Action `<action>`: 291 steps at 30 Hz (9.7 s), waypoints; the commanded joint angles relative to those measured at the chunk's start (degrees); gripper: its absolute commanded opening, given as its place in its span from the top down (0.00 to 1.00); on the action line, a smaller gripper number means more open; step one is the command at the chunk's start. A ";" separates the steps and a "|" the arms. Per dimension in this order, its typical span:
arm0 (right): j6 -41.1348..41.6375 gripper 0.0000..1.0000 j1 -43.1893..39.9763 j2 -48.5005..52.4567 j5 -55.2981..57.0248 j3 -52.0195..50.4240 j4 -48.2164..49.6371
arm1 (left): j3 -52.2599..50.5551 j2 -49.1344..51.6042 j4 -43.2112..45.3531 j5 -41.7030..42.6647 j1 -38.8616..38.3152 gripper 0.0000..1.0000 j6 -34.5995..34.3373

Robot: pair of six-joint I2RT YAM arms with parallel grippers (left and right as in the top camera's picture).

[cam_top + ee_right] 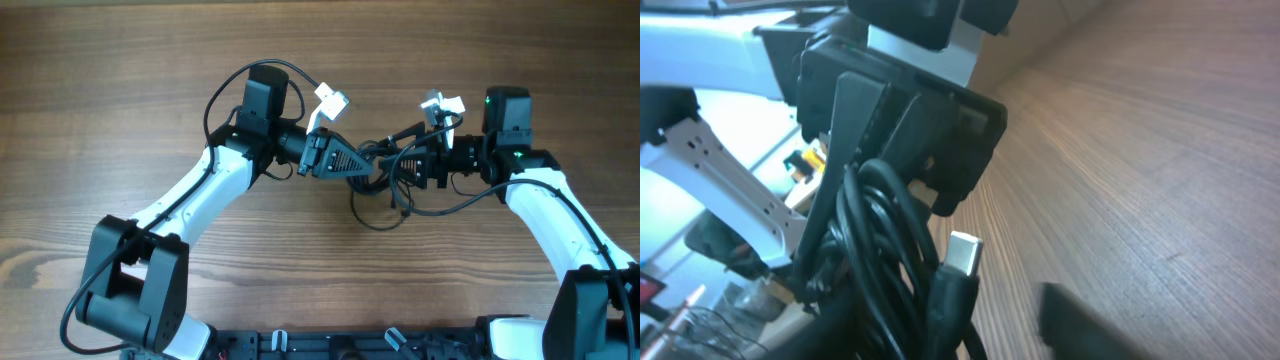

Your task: Untangle cables

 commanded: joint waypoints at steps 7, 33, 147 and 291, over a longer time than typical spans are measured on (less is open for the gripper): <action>11.17 0.96 -0.04 0.52 3.52 1.18 0.57 | 0.52 -0.31 0.22 -3.87 2.08 0.28 -0.55; 49.44 0.96 1.18 0.52 28.41 1.18 5.66 | 0.52 -0.31 -2.21 -69.11 -9.70 0.67 -48.41; 50.93 0.94 22.86 -6.23 57.18 1.22 10.25 | 0.55 -11.47 -11.98 -32.24 -3.56 0.96 31.06; 11.61 0.96 -4.35 -3.04 2.71 0.35 2.29 | 0.55 -11.56 -6.56 -27.12 7.87 0.96 -1.18</action>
